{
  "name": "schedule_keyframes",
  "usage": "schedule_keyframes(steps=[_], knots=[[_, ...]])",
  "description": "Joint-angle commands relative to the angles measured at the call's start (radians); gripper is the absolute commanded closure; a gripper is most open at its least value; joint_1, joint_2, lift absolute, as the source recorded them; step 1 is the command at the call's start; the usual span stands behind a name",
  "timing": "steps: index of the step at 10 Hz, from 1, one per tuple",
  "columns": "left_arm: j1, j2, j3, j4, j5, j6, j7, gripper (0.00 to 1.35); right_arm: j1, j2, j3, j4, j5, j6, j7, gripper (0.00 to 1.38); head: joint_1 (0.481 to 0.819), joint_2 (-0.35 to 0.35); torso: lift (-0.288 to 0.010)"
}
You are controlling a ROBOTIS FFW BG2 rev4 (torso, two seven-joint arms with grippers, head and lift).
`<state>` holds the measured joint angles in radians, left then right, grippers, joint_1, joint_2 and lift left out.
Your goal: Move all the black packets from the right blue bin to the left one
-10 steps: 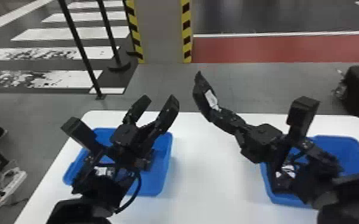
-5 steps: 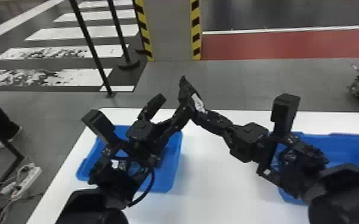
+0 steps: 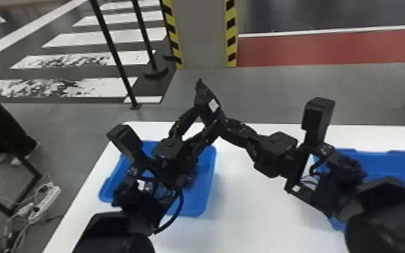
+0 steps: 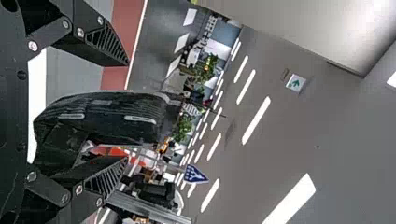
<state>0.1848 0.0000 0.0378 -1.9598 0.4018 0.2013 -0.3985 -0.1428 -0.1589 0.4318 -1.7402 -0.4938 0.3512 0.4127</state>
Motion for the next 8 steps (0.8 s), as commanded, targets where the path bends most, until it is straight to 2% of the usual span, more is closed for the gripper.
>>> schedule_keyframes(steps=[1,2,3,5,7,8], knots=[[0.012,-0.003,-0.004,0.000,0.005,-0.027,0.024,0.66,0.003,0.001,0.028,-0.008,-0.023,0.000,0.000,1.12,0.655,0.227,-0.110],[0.014,-0.003,-0.006,0.000,0.005,-0.025,0.035,1.12,0.000,0.001,0.036,-0.008,-0.028,0.000,0.001,1.12,0.655,0.246,-0.110],[0.014,-0.003,-0.006,0.000,0.009,-0.037,0.035,1.21,0.000,0.001,0.039,-0.011,-0.028,0.000,0.001,1.12,0.657,0.256,-0.110],[0.024,-0.003,-0.006,0.000,0.009,-0.133,0.035,1.21,0.000,0.001,0.039,-0.001,-0.029,0.000,0.001,1.12,0.654,0.264,-0.110],[0.029,-0.003,-0.004,0.000,0.011,-0.165,0.035,1.21,0.003,-0.001,0.038,0.019,-0.029,-0.027,0.001,1.11,0.647,0.275,-0.110],[0.029,-0.003,0.001,0.000,0.011,-0.172,0.033,1.21,0.013,-0.001,0.035,0.031,-0.037,-0.076,0.005,0.84,0.647,0.276,-0.110]])
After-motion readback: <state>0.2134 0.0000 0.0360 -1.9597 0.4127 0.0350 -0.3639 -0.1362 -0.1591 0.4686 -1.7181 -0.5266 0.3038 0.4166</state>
